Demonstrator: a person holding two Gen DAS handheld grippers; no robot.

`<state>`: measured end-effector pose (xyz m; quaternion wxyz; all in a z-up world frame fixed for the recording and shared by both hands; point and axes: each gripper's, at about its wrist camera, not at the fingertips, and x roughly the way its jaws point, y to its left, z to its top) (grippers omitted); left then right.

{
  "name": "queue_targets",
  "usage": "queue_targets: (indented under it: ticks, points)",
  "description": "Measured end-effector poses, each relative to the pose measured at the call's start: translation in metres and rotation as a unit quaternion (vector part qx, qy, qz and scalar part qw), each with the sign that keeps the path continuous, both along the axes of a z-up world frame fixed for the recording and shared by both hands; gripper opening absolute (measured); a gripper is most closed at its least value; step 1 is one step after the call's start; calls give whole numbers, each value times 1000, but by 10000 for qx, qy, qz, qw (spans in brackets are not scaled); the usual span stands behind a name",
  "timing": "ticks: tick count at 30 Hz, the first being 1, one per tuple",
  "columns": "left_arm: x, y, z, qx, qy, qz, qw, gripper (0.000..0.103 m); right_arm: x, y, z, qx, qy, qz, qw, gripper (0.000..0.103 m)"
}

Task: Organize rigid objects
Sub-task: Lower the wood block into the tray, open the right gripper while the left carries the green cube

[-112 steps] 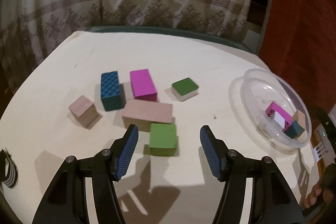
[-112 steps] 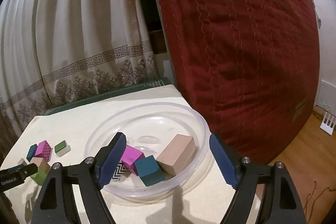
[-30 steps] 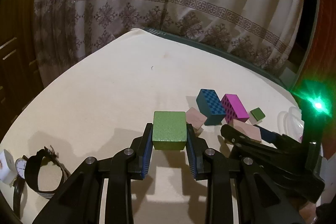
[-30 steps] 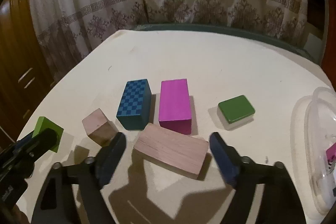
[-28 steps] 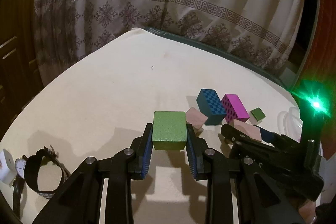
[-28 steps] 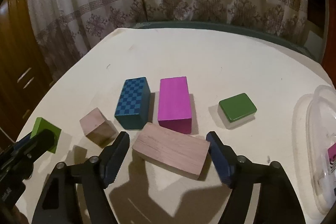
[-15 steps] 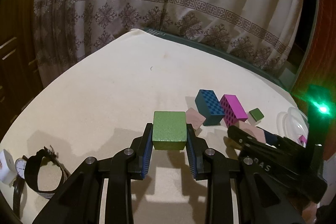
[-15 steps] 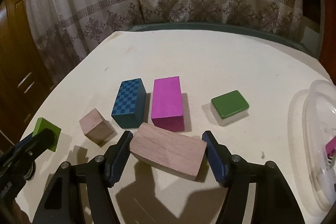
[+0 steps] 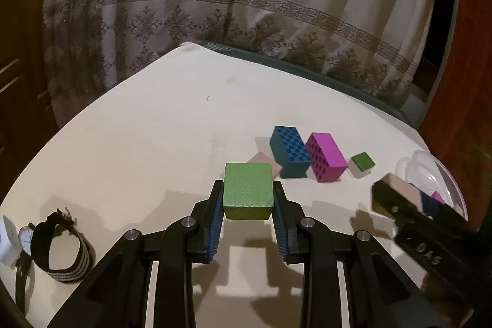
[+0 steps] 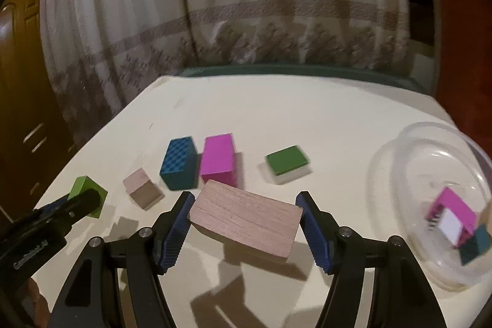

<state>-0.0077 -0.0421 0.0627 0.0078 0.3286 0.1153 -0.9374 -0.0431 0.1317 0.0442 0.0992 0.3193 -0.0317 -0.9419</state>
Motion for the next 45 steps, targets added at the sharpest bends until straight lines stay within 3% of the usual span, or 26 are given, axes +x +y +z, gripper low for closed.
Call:
queue_targets:
  ticks: [9, 27, 42, 45]
  points:
    - [2, 22, 3, -95, -13, -182, 9998, 30, 20, 57, 19, -151, 401, -744, 9963, 71]
    - [1, 66, 16, -378, 74, -568, 9976, 30, 40, 155, 21, -365, 477, -1867, 9806, 71]
    - [0, 110, 30, -626, 214, -939, 9934, 30, 36, 197, 30, -133, 641, -2145, 9745, 71]
    - [-1, 119, 32, -660, 230, -1017, 9924, 30, 27, 204, 27, -244, 592, -2134, 9749, 75]
